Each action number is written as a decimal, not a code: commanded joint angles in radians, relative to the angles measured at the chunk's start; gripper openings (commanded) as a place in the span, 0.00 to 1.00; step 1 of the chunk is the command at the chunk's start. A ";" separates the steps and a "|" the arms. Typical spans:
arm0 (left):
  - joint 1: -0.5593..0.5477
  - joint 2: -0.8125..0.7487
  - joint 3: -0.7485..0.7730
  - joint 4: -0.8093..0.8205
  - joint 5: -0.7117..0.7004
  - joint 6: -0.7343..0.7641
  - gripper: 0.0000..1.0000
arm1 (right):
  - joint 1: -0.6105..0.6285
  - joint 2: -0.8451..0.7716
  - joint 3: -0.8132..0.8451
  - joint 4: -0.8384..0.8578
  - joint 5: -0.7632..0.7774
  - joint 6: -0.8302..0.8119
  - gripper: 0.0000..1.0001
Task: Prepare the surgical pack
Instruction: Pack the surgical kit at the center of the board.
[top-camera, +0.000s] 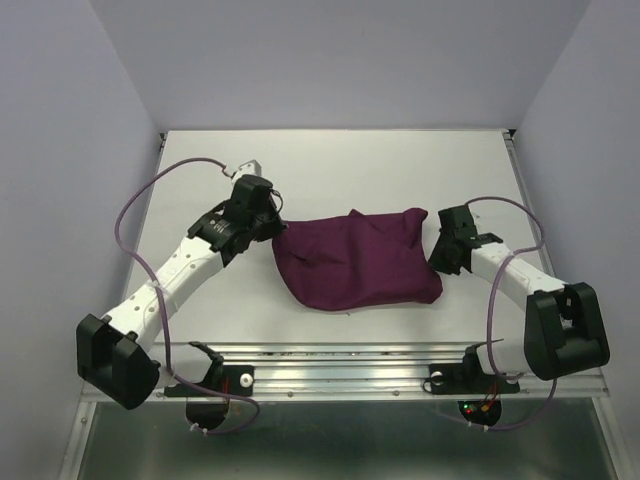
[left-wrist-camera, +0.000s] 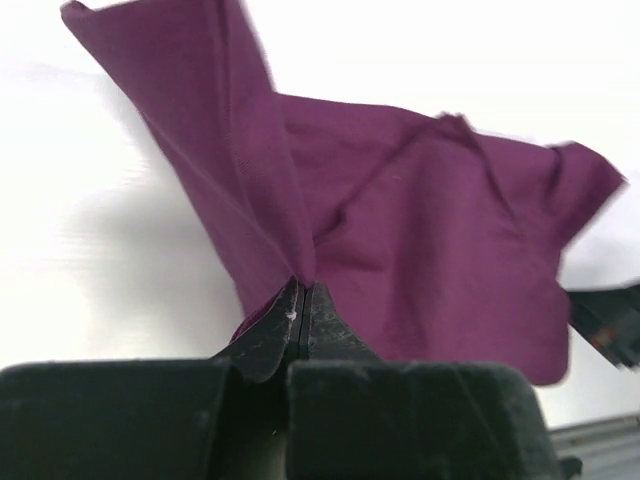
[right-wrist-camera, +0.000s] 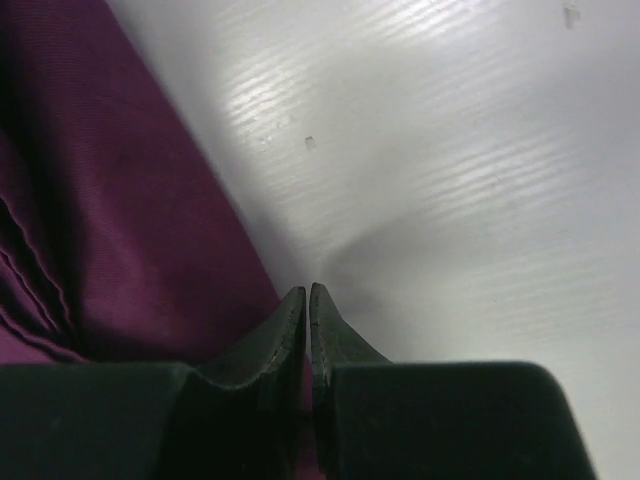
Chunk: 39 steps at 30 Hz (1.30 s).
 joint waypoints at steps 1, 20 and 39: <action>-0.119 0.033 0.143 0.087 0.049 0.049 0.00 | -0.008 0.053 0.000 0.149 -0.082 -0.031 0.10; -0.467 0.433 0.660 0.227 0.310 0.070 0.00 | 0.179 0.100 -0.003 0.376 -0.246 0.217 0.07; -0.504 0.535 0.664 0.342 0.408 -0.041 0.00 | 0.280 0.244 0.105 0.457 -0.264 0.308 0.07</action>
